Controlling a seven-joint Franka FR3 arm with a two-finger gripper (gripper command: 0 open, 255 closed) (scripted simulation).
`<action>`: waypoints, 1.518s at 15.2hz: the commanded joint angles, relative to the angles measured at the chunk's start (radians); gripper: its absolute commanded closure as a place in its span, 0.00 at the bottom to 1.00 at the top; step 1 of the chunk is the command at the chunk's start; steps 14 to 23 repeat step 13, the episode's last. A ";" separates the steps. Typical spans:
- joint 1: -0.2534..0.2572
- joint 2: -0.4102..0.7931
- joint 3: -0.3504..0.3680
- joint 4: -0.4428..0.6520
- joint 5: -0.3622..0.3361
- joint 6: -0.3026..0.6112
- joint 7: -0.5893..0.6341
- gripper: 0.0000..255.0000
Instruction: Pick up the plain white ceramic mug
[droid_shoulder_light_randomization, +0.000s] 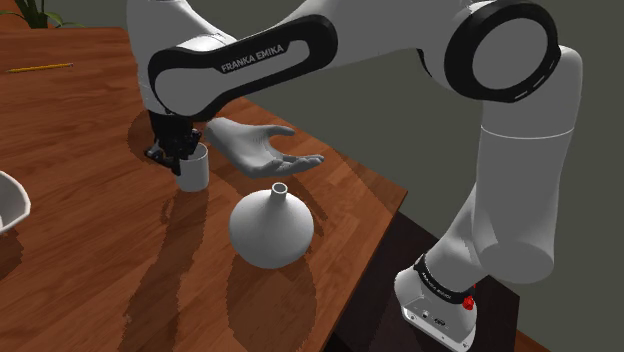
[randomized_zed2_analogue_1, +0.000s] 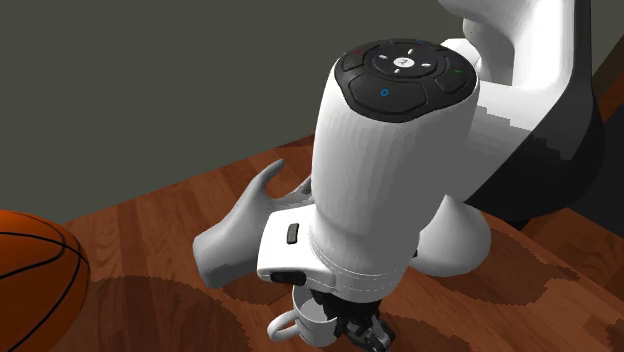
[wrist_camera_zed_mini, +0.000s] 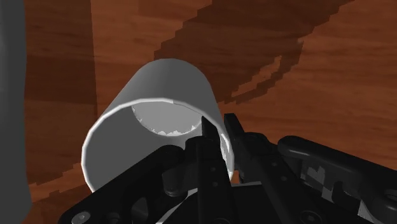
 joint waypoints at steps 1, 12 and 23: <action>-0.003 -0.010 0.002 0.009 0.004 -0.019 -0.005 1.00; -0.005 -0.056 0.011 0.080 0.023 -0.134 -0.018 1.00; -0.005 -0.056 0.011 0.080 0.023 -0.134 -0.018 1.00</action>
